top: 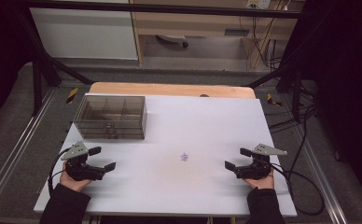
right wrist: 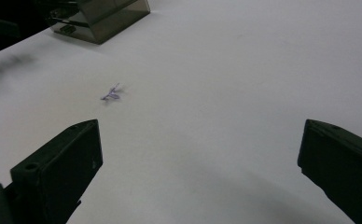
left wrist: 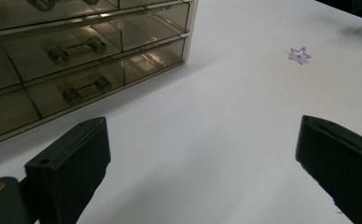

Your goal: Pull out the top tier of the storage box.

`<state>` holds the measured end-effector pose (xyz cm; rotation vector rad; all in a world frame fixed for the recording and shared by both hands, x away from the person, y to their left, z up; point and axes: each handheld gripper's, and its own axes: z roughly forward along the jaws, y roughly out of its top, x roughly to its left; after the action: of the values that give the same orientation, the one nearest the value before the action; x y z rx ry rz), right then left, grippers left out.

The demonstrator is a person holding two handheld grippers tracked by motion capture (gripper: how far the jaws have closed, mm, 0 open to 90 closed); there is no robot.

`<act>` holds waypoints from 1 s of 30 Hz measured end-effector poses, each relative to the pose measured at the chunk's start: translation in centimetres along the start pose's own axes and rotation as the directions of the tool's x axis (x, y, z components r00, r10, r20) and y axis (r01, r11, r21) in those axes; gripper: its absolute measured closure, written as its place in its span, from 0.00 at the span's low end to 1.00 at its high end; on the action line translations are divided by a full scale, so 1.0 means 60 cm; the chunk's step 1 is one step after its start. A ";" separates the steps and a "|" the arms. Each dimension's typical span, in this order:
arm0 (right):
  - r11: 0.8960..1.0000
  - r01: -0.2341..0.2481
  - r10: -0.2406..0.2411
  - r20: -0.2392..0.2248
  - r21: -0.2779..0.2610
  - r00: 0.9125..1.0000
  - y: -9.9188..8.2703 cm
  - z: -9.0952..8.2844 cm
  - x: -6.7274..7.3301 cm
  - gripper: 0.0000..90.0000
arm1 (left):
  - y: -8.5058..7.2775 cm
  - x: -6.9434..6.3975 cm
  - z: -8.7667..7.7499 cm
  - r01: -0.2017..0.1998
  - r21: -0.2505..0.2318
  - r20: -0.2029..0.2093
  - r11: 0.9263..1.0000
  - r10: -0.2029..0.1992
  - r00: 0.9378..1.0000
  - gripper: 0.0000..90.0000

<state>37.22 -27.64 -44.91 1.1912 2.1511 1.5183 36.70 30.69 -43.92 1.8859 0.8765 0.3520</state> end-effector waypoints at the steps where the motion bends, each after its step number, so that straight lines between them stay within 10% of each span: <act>1: 1.000 0.002 -0.002 0.000 0.000 1.000 0.000 0.000 0.000 0.01 | 0.000 0.000 0.000 0.000 0.000 -0.002 1.000 0.000 1.000 0.03; 30: 1.000 0.005 -0.005 0.005 0.013 1.000 -0.001 0.001 -0.001 0.01 | 0.015 -0.005 -0.008 -0.093 0.029 -0.026 0.995 0.094 0.995 0.04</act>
<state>37.28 -27.62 -44.99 1.1916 2.1628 1.4994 36.61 30.54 -42.86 1.9560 0.8168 0.4257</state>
